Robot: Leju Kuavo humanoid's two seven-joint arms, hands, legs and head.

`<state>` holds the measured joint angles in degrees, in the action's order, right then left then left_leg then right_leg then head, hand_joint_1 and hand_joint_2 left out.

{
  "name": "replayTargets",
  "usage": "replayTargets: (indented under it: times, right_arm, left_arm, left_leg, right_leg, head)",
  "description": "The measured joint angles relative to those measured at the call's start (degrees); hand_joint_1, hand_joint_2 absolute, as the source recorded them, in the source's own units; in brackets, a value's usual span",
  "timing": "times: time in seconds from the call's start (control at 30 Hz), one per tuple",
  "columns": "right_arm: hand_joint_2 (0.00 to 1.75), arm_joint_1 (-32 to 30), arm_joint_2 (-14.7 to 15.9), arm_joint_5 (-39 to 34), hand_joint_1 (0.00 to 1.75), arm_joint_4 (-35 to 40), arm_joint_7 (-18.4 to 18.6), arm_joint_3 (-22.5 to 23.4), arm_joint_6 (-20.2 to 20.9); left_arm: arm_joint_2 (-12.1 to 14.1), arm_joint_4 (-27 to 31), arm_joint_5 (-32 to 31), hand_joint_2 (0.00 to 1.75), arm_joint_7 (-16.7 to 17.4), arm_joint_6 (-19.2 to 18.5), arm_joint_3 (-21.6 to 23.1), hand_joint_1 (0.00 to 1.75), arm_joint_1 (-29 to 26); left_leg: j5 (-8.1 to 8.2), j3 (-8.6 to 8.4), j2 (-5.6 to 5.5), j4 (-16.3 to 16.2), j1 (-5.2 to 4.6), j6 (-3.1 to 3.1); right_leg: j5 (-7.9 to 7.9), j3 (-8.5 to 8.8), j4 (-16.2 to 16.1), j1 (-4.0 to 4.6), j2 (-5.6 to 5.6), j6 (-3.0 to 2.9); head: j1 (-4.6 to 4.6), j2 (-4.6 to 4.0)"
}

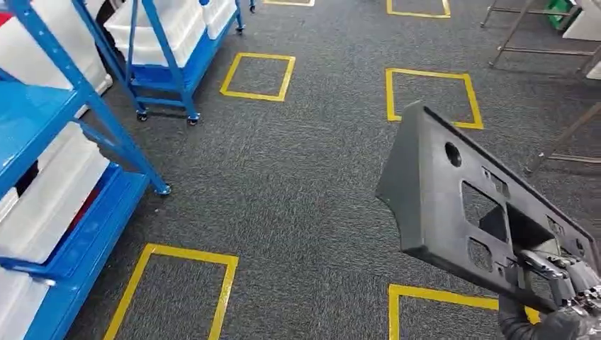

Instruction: Take the parts from the cabinet and place them on the table.

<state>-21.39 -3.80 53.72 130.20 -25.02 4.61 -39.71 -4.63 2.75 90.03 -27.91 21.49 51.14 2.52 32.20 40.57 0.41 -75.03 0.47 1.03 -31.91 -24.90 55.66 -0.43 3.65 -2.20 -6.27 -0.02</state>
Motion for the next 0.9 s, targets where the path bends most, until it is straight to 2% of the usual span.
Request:
replayTargets:
  times: [0.03, 0.07, 0.1, 0.13, 0.17, 0.2, 0.23, 0.27, 0.3, 0.33, 0.37, 0.4, 0.43, 0.47, 0.5, 0.53, 0.57, 0.6, 0.63, 0.67, 0.7, 0.73, 0.77, 0.8, 0.83, 0.87, 0.9]
  right_arm:
    - [1.75, -0.02, 0.35, 0.00, 1.75, 0.00, 0.26, -0.17, 0.00]
    - [1.75, 0.00, 0.63, 0.02, 1.75, 0.00, 0.41, -0.35, 0.00]
    - [1.75, 0.00, 0.98, 0.19, 1.75, 0.00, 0.78, -0.57, 0.00]
    - [1.75, 0.34, 1.29, 0.37, 1.75, -0.04, 1.27, -0.79, -0.02]
    - [1.75, 0.52, 1.92, 0.74, 1.75, -0.11, 1.97, -1.20, -0.02]
    - [1.75, 0.43, 2.20, 0.91, 1.75, -0.09, 2.64, -1.40, -0.04]
    - [1.75, 0.43, 2.67, 1.20, 1.75, -0.13, 3.54, -1.57, -0.04]
    - [1.75, 0.63, 3.27, 1.29, 1.75, -0.15, 4.30, -1.94, -0.04]
    - [1.75, 0.99, 4.00, 1.82, 1.75, -0.24, 4.94, -2.25, -0.07]
    - [1.75, 1.67, 4.58, 2.64, 1.75, -0.39, 5.85, -2.86, -0.09]
    - [1.75, 2.24, 4.96, 3.22, 1.75, -0.55, 6.47, -3.37, -0.09]
    - [1.75, 2.43, 5.18, 3.65, 1.75, -0.63, 6.75, -3.91, -0.07]
    - [1.75, 2.41, 5.38, 3.85, 1.75, -0.70, 6.93, -4.33, -0.09]
    - [1.75, 2.47, 5.62, 4.00, 1.75, -0.83, 7.01, -4.77, -0.07]
    - [1.75, 2.47, 5.79, 4.13, 1.75, -0.96, 7.23, -5.09, -0.09]
    - [1.75, 2.47, 5.88, 4.37, 1.75, -1.07, 7.49, -5.44, -0.09]
    - [1.75, 2.62, 6.01, 4.85, 1.75, -1.09, 7.73, -5.84, -0.07]
    - [1.75, 3.12, 6.16, 5.73, 1.75, -1.14, 8.44, -6.38, -0.09]
    - [1.75, 3.77, 6.36, 6.65, 1.75, -1.31, 9.09, -7.06, -0.04]
    - [1.75, 4.77, 6.45, 7.68, 1.75, -1.64, 10.04, -7.89, 0.20]
    - [1.75, 5.71, 6.62, 8.66, 1.75, -1.95, 10.80, -8.66, 0.39]
    - [1.75, 6.70, 6.62, 9.93, 1.75, -2.19, 11.81, -9.55, 0.99]
    - [1.75, 7.73, 6.62, 11.03, 1.75, -2.51, 12.61, -10.55, 1.78]
    - [1.75, 9.03, 6.62, 11.65, 1.75, -2.91, 13.66, -11.54, 2.89]
    - [1.75, 10.70, 6.62, 11.85, 1.75, -3.41, 14.27, -12.55, 3.81]
    - [1.75, 12.82, 6.62, 11.93, 1.75, -4.17, 14.75, -13.96, 5.00]
    - [1.75, 14.75, 6.62, 12.00, 1.75, -4.86, 14.95, -15.15, 5.77]
  left_arm:
    - [0.00, -0.09, -0.02, 0.00, -0.07, 0.00, -0.04, 0.00, -0.01]
    - [0.00, -0.15, -0.02, 0.00, -0.11, 0.00, -0.09, 0.00, -0.01]
    - [0.00, -0.24, -0.02, 0.00, -0.15, 0.00, -0.20, 0.00, -0.29]
    - [-0.02, -0.55, -0.07, 0.00, -0.15, -0.04, -0.33, 0.00, -0.36]
    - [-0.11, -0.63, -0.02, 0.00, -0.33, -0.04, -0.37, 0.00, -0.32]
    - [-0.11, -0.63, 0.00, 0.00, -0.11, -0.09, -0.44, 0.00, 0.05]
    - [-0.11, -0.63, 0.02, 0.00, -0.11, -0.09, -0.57, 0.00, 0.03]
    - [-0.11, -0.63, -0.02, 0.00, -0.11, -0.09, -0.70, 0.00, 0.00]
    - [-0.11, -0.66, -0.02, 0.00, -0.09, -0.09, -0.83, 0.00, 0.00]
    - [-0.02, -0.72, -0.02, 0.00, -0.09, -0.02, -0.96, 0.00, -0.04]
    - [0.02, -0.76, -0.02, 0.00, -0.09, 0.00, -1.03, 0.00, -0.08]
    - [0.02, -0.76, -0.02, 0.00, -0.07, 0.00, -1.09, 0.00, -0.11]
    - [0.02, -0.76, -0.02, 0.00, -0.07, -0.02, -1.14, 0.00, -0.08]
    - [0.02, -0.76, -0.02, 0.00, -0.07, -0.02, -1.16, 0.00, -0.02]
    - [0.02, -0.77, -0.02, 0.00, -0.07, -0.02, -1.20, 0.00, 0.04]
    - [0.02, -0.76, -0.02, 0.00, 0.00, -0.02, -1.25, 0.00, 0.06]
    - [0.02, -0.74, -0.02, 0.00, 0.15, 0.00, -1.27, 0.00, 0.10]
    - [0.02, -0.76, -0.02, 0.00, 0.44, 0.24, -1.36, 0.00, 0.13]
    - [0.00, -0.74, 0.00, 0.00, 0.90, 0.64, -1.55, 0.00, 0.14]
    - [0.04, -0.74, 0.00, 0.00, 1.34, 1.03, -1.81, 0.00, 0.33]
    - [0.09, -0.74, -0.02, 0.00, 1.80, 1.44, -2.06, 0.00, 0.59]
    - [0.13, -0.74, -0.02, 0.00, 2.19, 2.10, -2.43, 0.00, 0.91]
    - [0.13, -0.74, -0.02, 0.00, 2.62, 2.92, -2.69, 0.00, 1.20]
    - [0.13, -0.70, -0.02, 0.00, 3.22, 4.00, -3.06, 0.00, 1.46]
    - [0.11, -0.68, -0.02, 0.00, 3.50, 5.36, -3.56, 0.00, 1.65]
    - [-0.13, -0.68, -0.04, 0.00, 3.93, 7.24, -4.17, 0.00, 1.85]
    - [-0.33, -0.66, -0.02, 0.00, 4.33, 8.69, -4.48, 0.00, 1.96]
  left_leg:
    - [-3.98, -0.67, -0.20, 4.10, 0.18, 0.07]
    - [-8.36, -2.02, -0.90, 9.58, 0.35, 0.14]
    - [-10.77, -2.82, -3.23, 13.26, 0.63, 0.29]
    - [-9.72, -2.69, -6.15, 12.47, 0.58, 0.41]
    - [-8.12, -3.96, -5.66, 14.76, 0.52, 0.12]
    - [-7.31, -4.12, -5.05, 14.90, 0.04, -0.45]
    - [-6.77, -4.70, -4.21, 15.86, 0.12, -1.26]
    - [-6.75, -5.89, -3.47, 16.50, 0.10, -1.60]
    - [-6.66, -7.09, -2.97, 17.42, 0.32, -1.91]
    - [-6.33, -8.02, -2.38, 18.17, 0.25, -2.26]
    - [-5.92, -8.80, -1.61, 18.71, 0.11, -2.54]
    - [-5.37, -9.74, -0.90, 19.04, -0.08, -2.60]
    - [-4.69, -10.70, -0.31, 19.16, -0.25, -2.70]
    - [-3.82, -11.85, 0.26, 19.18, -0.39, -2.68]
    - [-2.82, -13.25, 0.72, 19.19, -0.52, -2.66]
    - [-1.80, -14.81, 1.33, 19.24, -0.66, -2.70]
    - [-0.71, -16.44, 1.98, 19.29, -0.85, -2.74]
    - [0.52, -17.66, 2.73, 19.45, -0.98, -2.77]
    - [1.46, -18.82, 3.31, 19.23, -1.20, -2.79]
    - [2.24, -19.13, 3.58, 19.17, -1.49, -2.22]
    - [2.89, -19.29, 4.53, 19.43, -1.51, -1.93]
    - [2.86, -20.41, 5.06, 19.42, -1.53, -1.77]
    - [2.49, -20.39, 5.28, 19.40, -1.62, -1.26]
    - [2.65, -19.87, 4.44, 18.18, -1.34, -1.12]
    - [2.74, -18.69, 1.89, 15.37, -1.19, -1.12]
    - [3.87, -16.25, 0.46, 11.12, -1.01, -1.05]
    - [5.89, -13.61, 0.00, 7.04, -0.80, -0.88]
  right_leg:
    - [-0.86, 1.16, 0.00, -0.11, 1.05, 0.22]
    - [-1.82, 2.49, 0.00, -0.27, 1.98, 0.47]
    - [-2.82, 3.12, -0.11, -0.51, 2.55, 0.76]
    - [-3.32, 2.90, 0.06, -0.36, 3.37, 1.35]
    - [-3.41, 2.55, 0.03, -0.85, 4.45, 1.87]
    - [-3.46, 2.46, -0.85, -1.37, 4.98, 2.25]
    - [-2.67, 2.88, -0.61, -1.43, 5.11, 2.83]
    - [-1.88, 2.69, -0.04, -1.45, 5.13, 3.15]
    - [-0.71, 1.29, 2.87, -1.33, 1.71, 3.44]
    - [0.77, -1.85, 7.53, -1.22, -1.44, 3.57]
    - [0.45, -5.69, 12.40, -0.99, -2.86, 3.59]
    - [-1.54, -9.50, 16.40, -0.89, -3.24, 3.59]
    - [-4.31, -12.65, 18.78, -0.81, -3.26, 3.69]
    - [-6.25, -14.89, 19.36, -0.73, -3.26, 3.52]
    - [-6.60, -15.97, 18.13, -0.61, -3.29, 3.29]
    - [-5.24, -16.08, 15.55, -0.28, -3.38, 2.97]
    - [-1.81, -15.73, 11.94, 0.17, -3.83, 2.21]
    - [4.35, -15.27, 7.34, 1.00, -5.57, 0.91]
    - [10.22, -15.78, 4.79, 1.99, -7.87, -0.36]
    - [9.23, -15.77, 5.18, 2.11, -7.43, -0.24]
    - [9.80, -15.60, 5.64, 2.09, -6.70, -0.11]
    - [9.53, -15.59, 5.11, 2.10, -5.65, -0.31]
    - [9.53, -15.21, 4.69, 1.91, -4.87, -0.40]
    - [9.60, -14.34, 3.82, 1.33, -4.26, -0.50]
    - [9.59, -13.78, 3.34, 1.32, -3.69, -0.61]
    - [9.54, -13.59, 3.21, 1.14, -3.02, -0.72]
    - [9.40, -13.52, 3.21, 1.04, -2.21, -0.87]
  head:
    - [0.00, 0.00]
    - [0.00, 0.00]
    - [0.02, 0.00]
    - [0.02, -0.07]
    - [-0.02, -0.02]
    - [-0.02, -0.02]
    - [0.00, -0.02]
    - [-0.02, -0.02]
    - [0.02, -0.02]
    - [0.02, -0.02]
    - [0.00, -0.02]
    - [0.00, -0.02]
    - [0.00, -0.02]
    - [0.00, -0.02]
    - [0.02, -0.02]
    - [0.00, -0.02]
    - [0.02, -0.02]
    - [0.02, -0.02]
    - [-0.02, -0.02]
    - [0.11, -0.02]
    - [0.02, -0.02]
    - [0.07, -0.02]
    - [0.04, -0.02]
    - [0.02, -0.02]
    - [0.07, -0.02]
    - [0.04, -0.02]
    - [0.02, -0.02]
